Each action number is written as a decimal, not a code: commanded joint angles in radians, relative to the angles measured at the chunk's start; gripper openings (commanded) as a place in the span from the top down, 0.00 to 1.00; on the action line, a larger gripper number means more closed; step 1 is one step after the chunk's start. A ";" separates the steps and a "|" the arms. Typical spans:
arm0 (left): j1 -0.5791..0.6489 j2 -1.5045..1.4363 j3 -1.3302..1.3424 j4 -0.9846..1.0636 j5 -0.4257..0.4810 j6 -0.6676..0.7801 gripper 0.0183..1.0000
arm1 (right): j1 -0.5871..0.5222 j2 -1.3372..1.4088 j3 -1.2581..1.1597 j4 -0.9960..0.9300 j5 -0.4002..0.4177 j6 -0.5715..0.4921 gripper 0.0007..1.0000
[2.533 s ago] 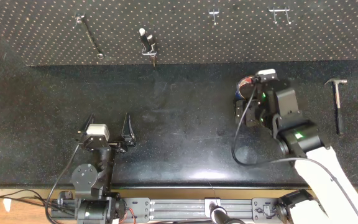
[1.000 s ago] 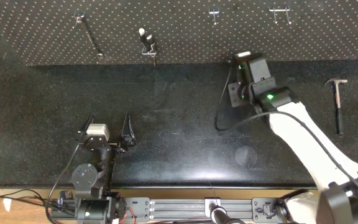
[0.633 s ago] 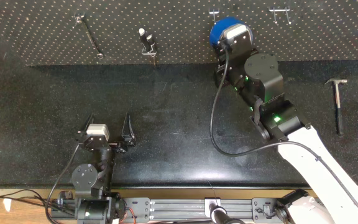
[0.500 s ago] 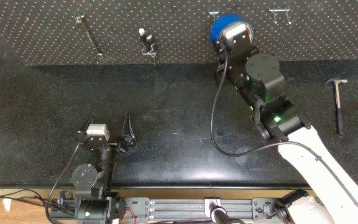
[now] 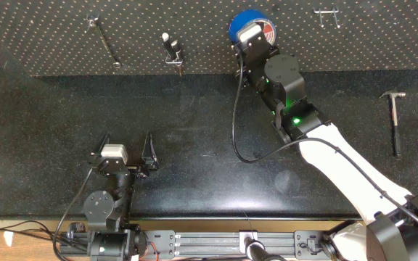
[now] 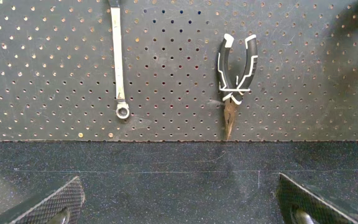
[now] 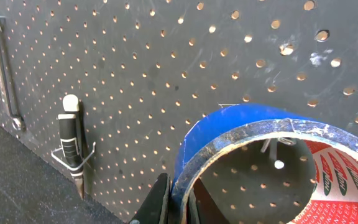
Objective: Place Tools Onto Pegboard
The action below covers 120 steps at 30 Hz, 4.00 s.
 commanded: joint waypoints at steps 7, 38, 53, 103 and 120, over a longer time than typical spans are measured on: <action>0.005 -0.010 -0.002 -0.007 0.015 0.003 0.00 | 0.008 0.027 0.015 0.013 0.002 -0.018 0.91; 0.005 -0.010 -0.002 -0.007 0.015 0.003 0.00 | -0.663 -0.396 0.015 -1.255 -0.017 -0.011 0.07; 0.005 -0.010 -0.002 -0.007 0.015 0.003 0.00 | -1.045 -0.080 0.015 -1.337 -0.017 -0.405 0.01; 0.005 -0.010 -0.002 -0.007 0.015 0.003 0.00 | -1.132 0.203 0.015 -1.050 -0.078 -0.582 0.77; 0.005 -0.010 -0.002 -0.007 0.015 0.003 0.00 | -1.132 0.202 0.015 -1.046 -0.078 -0.562 0.92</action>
